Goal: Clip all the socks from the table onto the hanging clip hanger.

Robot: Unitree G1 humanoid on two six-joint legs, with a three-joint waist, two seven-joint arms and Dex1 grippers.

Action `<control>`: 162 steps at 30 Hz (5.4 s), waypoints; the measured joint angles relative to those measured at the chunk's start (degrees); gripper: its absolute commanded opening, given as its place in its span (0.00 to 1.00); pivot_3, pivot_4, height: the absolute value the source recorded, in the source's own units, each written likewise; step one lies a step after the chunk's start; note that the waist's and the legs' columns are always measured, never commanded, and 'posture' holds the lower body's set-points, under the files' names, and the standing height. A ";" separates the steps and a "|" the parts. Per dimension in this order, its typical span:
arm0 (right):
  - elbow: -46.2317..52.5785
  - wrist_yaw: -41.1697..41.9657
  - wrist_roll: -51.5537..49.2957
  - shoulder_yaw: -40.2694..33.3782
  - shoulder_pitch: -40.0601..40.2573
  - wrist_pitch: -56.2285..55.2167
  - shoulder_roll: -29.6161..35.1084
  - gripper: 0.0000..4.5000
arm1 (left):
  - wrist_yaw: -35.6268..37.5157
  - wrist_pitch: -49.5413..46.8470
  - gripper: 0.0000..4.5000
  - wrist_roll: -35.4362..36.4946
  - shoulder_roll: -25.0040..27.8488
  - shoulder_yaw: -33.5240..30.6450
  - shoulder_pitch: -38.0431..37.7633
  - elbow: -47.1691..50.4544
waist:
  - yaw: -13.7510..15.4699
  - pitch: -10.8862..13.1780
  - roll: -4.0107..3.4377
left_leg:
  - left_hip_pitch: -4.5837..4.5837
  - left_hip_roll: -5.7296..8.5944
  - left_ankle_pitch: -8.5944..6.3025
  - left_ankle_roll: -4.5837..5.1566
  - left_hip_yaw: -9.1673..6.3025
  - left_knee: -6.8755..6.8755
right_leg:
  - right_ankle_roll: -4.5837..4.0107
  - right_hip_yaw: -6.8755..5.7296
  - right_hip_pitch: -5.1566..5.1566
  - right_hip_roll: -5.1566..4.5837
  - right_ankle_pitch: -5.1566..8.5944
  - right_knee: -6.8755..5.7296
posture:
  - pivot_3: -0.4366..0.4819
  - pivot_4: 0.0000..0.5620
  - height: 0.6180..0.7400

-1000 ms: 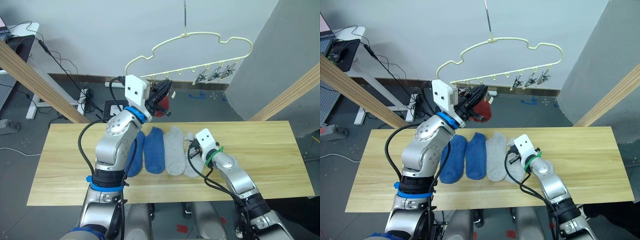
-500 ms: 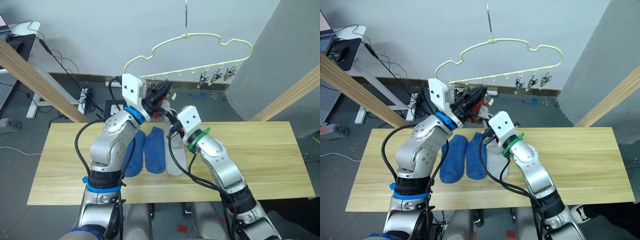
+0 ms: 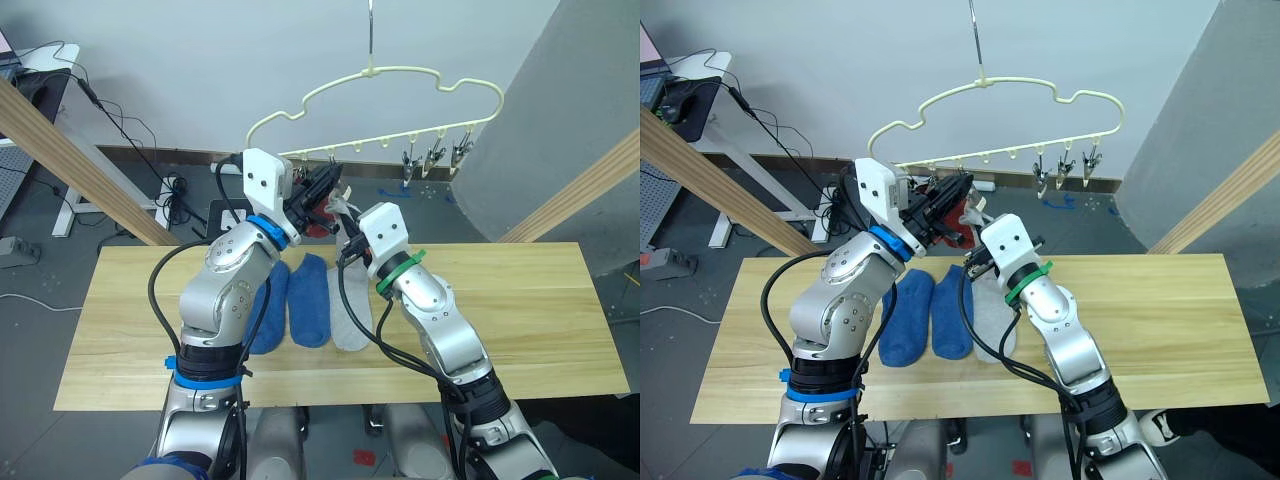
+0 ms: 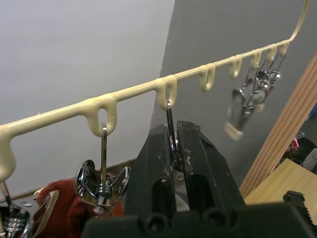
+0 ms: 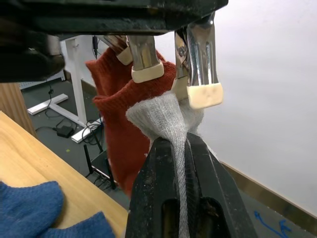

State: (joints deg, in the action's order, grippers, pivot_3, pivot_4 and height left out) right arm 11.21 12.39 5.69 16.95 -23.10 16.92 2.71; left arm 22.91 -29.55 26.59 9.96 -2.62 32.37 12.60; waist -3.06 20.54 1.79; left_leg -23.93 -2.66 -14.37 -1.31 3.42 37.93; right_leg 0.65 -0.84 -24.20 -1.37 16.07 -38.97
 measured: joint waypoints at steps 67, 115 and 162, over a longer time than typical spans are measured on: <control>-1.08 -2.38 -1.52 -2.31 -2.03 2.58 -4.45 0.00 | 1.56 -6.19 0.53 3.68 5.80 0.26 -7.86 5.36 | -0.15 0.00 0.00 | 0.00 -0.01 0.00 0.01 -0.03 -0.01 | -0.01 -0.01 -0.02 0.00 -0.01 -0.03 | 0.35 0.65 1.00; 11.48 -0.95 -3.69 -11.18 -3.10 10.61 4.24 0.66 | 13.02 -0.53 0.54 4.00 13.07 -0.39 -7.09 7.02 | -0.14 0.00 -0.01 | -0.02 0.00 0.00 0.00 -0.01 -0.05 | 0.00 0.00 -0.04 0.01 0.00 0.01 | 0.35 0.64 1.00; -1.39 -1.36 -8.92 -13.92 -15.07 8.34 1.79 0.04 | 14.47 2.14 0.54 2.30 12.90 0.64 -4.81 4.91 | -0.21 0.00 -0.01 | -0.05 -0.01 0.00 0.01 0.01 -0.04 | -0.02 0.00 -0.09 0.00 -0.01 -0.02 | 0.36 0.64 1.00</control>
State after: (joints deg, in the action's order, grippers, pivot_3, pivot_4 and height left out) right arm 9.82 11.03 -3.23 3.03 -38.17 25.26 4.50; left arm 37.38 -27.41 28.89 22.86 -1.99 27.56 17.51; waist -3.27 20.54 1.79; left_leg -23.98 -2.68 -14.37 -1.31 3.43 37.89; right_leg 0.63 -0.84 -24.28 -1.37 16.06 -38.98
